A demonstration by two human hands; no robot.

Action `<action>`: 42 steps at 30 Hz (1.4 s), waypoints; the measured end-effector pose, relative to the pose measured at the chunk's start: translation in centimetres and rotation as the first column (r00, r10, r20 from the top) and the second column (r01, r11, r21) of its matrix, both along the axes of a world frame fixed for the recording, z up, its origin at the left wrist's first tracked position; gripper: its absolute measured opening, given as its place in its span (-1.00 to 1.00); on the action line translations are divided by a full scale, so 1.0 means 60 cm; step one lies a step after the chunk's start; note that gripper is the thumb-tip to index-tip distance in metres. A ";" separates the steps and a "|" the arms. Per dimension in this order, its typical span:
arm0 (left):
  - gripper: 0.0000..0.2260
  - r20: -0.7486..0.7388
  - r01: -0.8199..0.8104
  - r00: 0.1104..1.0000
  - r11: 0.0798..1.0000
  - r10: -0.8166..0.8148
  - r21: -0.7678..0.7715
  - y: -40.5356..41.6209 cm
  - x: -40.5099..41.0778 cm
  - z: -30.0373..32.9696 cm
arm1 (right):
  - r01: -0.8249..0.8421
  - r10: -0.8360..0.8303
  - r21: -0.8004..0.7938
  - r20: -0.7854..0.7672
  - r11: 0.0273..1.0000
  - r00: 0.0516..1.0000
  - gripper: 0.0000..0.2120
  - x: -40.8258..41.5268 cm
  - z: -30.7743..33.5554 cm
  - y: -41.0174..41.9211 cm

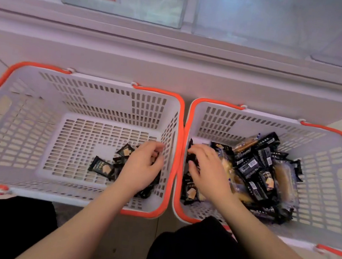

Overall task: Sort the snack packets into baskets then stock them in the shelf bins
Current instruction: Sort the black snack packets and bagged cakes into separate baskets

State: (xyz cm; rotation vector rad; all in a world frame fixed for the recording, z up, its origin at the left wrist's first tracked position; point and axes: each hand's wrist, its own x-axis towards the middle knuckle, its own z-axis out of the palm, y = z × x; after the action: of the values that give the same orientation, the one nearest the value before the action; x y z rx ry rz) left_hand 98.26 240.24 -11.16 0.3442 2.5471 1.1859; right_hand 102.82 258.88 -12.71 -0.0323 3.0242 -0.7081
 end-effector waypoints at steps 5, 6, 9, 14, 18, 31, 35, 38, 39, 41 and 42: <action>-0.74 -0.141 0.322 0.939 0.946 -0.315 0.030 0.116 -0.005 0.035 | 0.240 -0.258 0.098 0.264 0.966 0.929 -0.75 0.074 -0.054 0.108; -0.73 -0.128 0.364 0.924 0.931 -0.360 0.010 0.139 -0.008 0.030 | 0.301 -0.319 0.104 0.297 0.948 0.900 -0.73 0.083 -0.062 0.131; -0.73 -0.035 0.498 0.863 0.861 -0.503 -0.099 0.205 -0.020 0.000 | 0.497 -0.497 0.097 0.351 0.862 0.794 -0.69 0.090 -0.077 0.192; -0.70 0.107 0.620 0.781 0.744 -0.615 -0.248 0.315 -0.048 -0.075 | 0.556 -0.564 0.112 0.273 0.823 0.779 -0.63 0.066 -0.106 0.275; -0.65 0.167 0.621 0.781 0.718 -0.602 -0.314 0.390 -0.060 -0.122 | 0.196 -0.251 0.223 0.259 0.955 0.933 -0.59 0.039 -0.134 0.302; -0.57 0.142 0.530 0.827 0.669 -0.545 -0.521 0.488 -0.050 -0.214 | -0.014 -0.142 0.399 0.359 0.917 0.923 -0.58 0.069 -0.156 0.359; -0.58 0.141 0.513 0.843 0.696 -0.519 -0.502 0.489 -0.042 -0.229 | 0.397 -0.421 0.146 0.220 0.906 0.880 -0.52 0.061 -0.148 0.377; -0.63 0.128 0.515 0.846 0.731 -0.517 -0.448 0.480 -0.033 -0.227 | 0.522 -0.516 0.034 0.216 0.852 0.829 -0.47 0.040 -0.157 0.382; -0.65 0.126 0.509 0.851 0.744 -0.510 -0.432 0.473 -0.031 -0.225 | 0.518 -0.512 0.033 0.225 0.854 0.829 -0.45 0.033 -0.163 0.381; -0.67 0.130 0.492 0.865 0.769 -0.484 -0.409 0.454 -0.030 -0.219 | 0.502 -0.498 0.053 0.256 0.863 0.829 -0.40 0.023 -0.176 0.377; -0.68 0.143 0.495 0.866 0.775 -0.480 -0.393 0.443 -0.030 -0.215 | 0.496 -0.494 0.071 0.277 0.866 0.824 -0.36 0.019 -0.182 0.375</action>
State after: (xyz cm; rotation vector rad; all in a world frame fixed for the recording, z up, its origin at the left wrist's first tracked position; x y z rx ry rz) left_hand 96.45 266.81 -24.08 0.8064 2.3750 0.4314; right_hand 103.99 281.40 -23.61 0.8145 2.7491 -0.6683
